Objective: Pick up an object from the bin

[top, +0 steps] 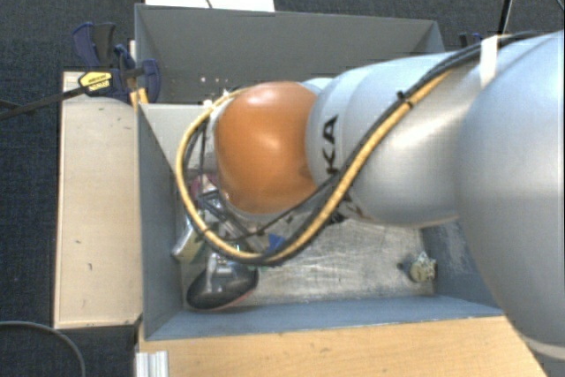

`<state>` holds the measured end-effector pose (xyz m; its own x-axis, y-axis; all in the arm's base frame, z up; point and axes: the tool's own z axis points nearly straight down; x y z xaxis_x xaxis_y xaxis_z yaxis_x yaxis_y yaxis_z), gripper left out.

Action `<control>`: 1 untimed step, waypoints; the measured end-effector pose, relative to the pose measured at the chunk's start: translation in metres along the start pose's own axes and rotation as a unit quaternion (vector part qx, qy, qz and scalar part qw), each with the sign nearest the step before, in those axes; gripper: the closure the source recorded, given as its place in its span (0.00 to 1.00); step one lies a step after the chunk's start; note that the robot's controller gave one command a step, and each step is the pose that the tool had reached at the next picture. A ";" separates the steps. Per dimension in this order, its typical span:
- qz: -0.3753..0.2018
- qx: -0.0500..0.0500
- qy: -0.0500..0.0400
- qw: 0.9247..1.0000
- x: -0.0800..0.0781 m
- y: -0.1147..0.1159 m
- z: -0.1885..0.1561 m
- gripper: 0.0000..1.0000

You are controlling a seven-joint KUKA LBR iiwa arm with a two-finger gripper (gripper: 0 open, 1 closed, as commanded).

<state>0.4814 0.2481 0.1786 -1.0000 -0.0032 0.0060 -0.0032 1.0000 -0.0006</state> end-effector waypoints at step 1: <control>-0.121 0.001 -0.002 0.993 -0.021 -0.035 0.076 0.00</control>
Offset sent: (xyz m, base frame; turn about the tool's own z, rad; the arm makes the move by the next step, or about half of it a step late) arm 0.0205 -0.0337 -0.0764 -0.2449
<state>0.5019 0.2135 0.1020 -0.9699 -0.2436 0.0029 -0.2436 0.9699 -0.0007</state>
